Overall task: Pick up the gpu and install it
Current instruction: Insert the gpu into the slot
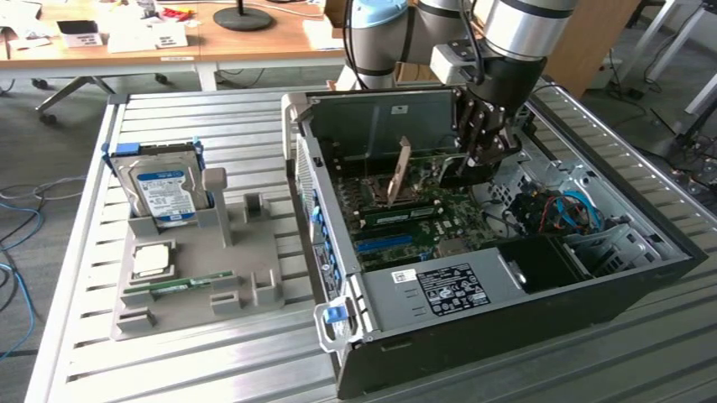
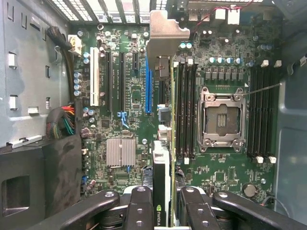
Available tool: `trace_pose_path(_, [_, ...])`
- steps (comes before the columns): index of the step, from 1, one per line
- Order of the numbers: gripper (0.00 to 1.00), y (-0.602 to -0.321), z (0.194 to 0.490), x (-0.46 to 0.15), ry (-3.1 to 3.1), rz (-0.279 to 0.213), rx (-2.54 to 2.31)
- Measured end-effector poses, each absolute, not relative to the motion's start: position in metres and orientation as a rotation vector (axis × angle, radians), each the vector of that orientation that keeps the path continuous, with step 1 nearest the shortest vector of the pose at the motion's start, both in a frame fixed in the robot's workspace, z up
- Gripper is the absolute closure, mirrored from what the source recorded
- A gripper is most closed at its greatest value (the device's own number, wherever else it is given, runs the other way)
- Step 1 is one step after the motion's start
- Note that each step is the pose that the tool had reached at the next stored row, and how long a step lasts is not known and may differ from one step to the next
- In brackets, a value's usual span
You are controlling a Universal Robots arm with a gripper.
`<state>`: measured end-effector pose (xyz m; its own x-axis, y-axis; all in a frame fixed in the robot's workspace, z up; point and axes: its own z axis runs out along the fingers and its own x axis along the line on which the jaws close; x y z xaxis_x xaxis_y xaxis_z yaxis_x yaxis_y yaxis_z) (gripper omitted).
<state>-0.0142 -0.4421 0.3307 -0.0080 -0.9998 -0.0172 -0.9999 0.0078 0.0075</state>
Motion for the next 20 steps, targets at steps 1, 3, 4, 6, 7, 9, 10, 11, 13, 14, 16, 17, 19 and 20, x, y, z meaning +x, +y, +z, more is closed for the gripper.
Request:
trace_pose_path(1, [0.73,-0.4421,0.3306,-0.0142,2.225,0.027,-2.208])
trace_pose_path(3, [0.73,-0.4421,0.3306,-0.0142,2.225,0.027,-2.208])
trace_pose_path(4, [0.73,-0.4421,0.3305,-0.0142,2.225,0.027,-2.208])
trace_pose_path(6, [0.73,-0.4421,0.3301,-0.0142,2.225,0.028,-2.208])
trace_pose_path(7, [0.73,-0.4421,0.3298,-0.0142,2.225,0.027,-2.208])
trace_pose_path(9, [0.73,-0.4421,0.3297,-0.0142,2.225,0.027,-2.208])
trace_pose_path(10, [0.73,-0.4421,0.3296,-0.0142,2.225,0.027,-2.207])
trace_pose_path(11, [0.73,-0.4420,0.3292,-0.0142,2.225,0.028,-2.207])
trace_pose_path(13, [0.73,-0.4421,0.3291,-0.0142,2.225,0.027,-2.208])
trace_pose_path(14, [0.73,-0.4421,0.3291,-0.0142,2.225,0.027,-2.208])
trace_pose_path(16, [0.73,-0.4421,0.3291,-0.0142,2.225,0.027,-2.208])
trace_pose_path(17, [0.73,-0.4421,0.3291,-0.0142,2.225,0.027,-2.208])
trace_pose_path(19, [0.73,-0.4421,0.3291,-0.0142,2.225,0.027,-2.208])
trace_pose_path(20, [0.73,-0.4423,0.3290,-0.0143,2.225,0.028,-2.207])
